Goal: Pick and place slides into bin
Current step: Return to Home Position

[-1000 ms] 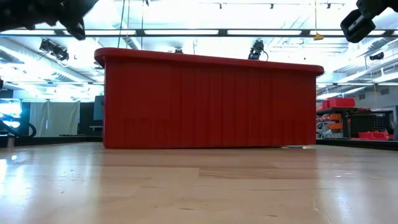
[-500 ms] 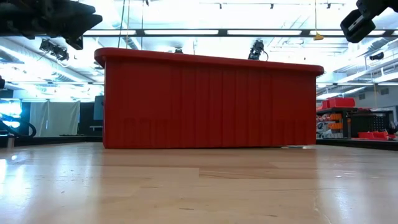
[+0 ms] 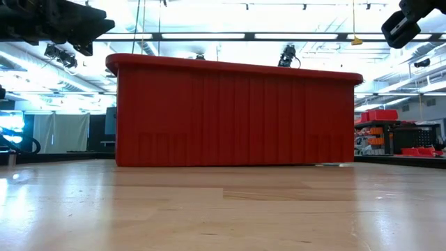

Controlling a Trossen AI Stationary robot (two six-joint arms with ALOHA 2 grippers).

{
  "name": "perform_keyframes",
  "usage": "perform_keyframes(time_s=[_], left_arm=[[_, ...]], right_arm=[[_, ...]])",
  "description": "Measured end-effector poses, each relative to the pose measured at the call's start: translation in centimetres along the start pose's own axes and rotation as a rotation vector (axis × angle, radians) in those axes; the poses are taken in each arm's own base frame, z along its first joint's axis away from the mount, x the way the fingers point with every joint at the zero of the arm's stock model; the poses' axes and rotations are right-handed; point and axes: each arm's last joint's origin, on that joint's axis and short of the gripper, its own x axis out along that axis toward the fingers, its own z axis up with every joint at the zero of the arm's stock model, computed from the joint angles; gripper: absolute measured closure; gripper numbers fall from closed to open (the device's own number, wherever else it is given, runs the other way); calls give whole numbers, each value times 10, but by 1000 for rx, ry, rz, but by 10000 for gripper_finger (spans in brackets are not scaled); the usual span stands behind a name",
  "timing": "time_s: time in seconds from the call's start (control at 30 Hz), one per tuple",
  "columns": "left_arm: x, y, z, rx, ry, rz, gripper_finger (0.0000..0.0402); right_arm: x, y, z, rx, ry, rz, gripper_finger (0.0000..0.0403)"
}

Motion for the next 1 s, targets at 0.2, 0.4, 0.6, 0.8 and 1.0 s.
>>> perform_keyframes(time_s=[0.2,0.4,0.6,0.8,1.0], left_arm=[[0,0,0,-1,-4,0,264],[0,0,0,-1,-4,1,256],[0,0,0,-1,-4,0,249],[0,0,0,-1,-3,0,254],[0,0,0,-1,-4,0,261]], right_arm=[[0,0,0,0,0,0,254],[0,0,0,0,0,0,254],[0,0,0,0,0,0,254],[0,0,0,0,0,0,254],[0,0,0,0,0,0,254]])
